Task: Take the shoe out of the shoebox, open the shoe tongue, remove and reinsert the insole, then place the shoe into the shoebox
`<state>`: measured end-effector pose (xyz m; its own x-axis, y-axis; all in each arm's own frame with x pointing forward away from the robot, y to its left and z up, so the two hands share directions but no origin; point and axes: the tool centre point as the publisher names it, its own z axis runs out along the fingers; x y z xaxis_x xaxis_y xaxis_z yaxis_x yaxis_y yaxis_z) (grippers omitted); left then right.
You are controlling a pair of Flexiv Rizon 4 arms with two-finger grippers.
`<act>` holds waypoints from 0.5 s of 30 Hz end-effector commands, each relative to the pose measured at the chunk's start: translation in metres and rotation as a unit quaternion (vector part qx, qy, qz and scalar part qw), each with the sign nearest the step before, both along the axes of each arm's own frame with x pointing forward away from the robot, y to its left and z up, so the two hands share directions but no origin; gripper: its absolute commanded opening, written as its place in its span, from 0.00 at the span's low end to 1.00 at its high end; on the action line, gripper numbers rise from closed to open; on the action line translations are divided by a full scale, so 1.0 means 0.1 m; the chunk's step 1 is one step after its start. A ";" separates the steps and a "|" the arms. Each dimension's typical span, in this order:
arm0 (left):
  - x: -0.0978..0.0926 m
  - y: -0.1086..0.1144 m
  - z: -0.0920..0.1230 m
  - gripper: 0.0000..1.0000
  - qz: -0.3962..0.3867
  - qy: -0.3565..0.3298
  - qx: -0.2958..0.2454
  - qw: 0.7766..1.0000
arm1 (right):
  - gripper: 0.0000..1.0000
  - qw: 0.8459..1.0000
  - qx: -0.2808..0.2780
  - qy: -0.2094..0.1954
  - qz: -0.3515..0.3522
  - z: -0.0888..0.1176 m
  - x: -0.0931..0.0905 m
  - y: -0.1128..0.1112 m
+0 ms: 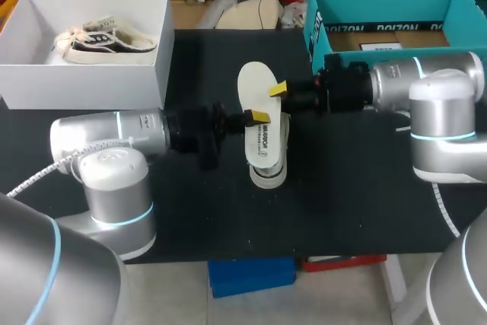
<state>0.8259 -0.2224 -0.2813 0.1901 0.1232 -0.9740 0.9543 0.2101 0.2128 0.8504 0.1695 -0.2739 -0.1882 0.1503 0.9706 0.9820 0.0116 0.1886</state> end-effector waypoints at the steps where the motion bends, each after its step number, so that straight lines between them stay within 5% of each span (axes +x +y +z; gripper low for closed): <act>1: -0.11 0.12 0.02 0.00 -0.022 0.011 0.104 0.994 | 1.00 0.999 -0.021 -0.009 -0.044 0.12 -0.29 -0.25; 8: -0.31 0.31 -0.12 0.00 -0.035 0.039 0.206 0.977 | 1.00 0.995 -0.059 0.005 -0.077 0.14 -0.65 -0.55; 15: -0.44 0.42 -0.16 0.00 -0.058 0.047 0.244 0.967 | 1.00 0.991 -0.097 0.022 -0.089 0.16 -0.89 -0.72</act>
<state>0.7828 -0.1886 -0.3065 0.1588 0.4268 -0.8903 0.9815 0.0299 0.1893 0.7812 0.1091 -0.2679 -0.1094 0.3115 0.9439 0.9879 -0.0710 0.1379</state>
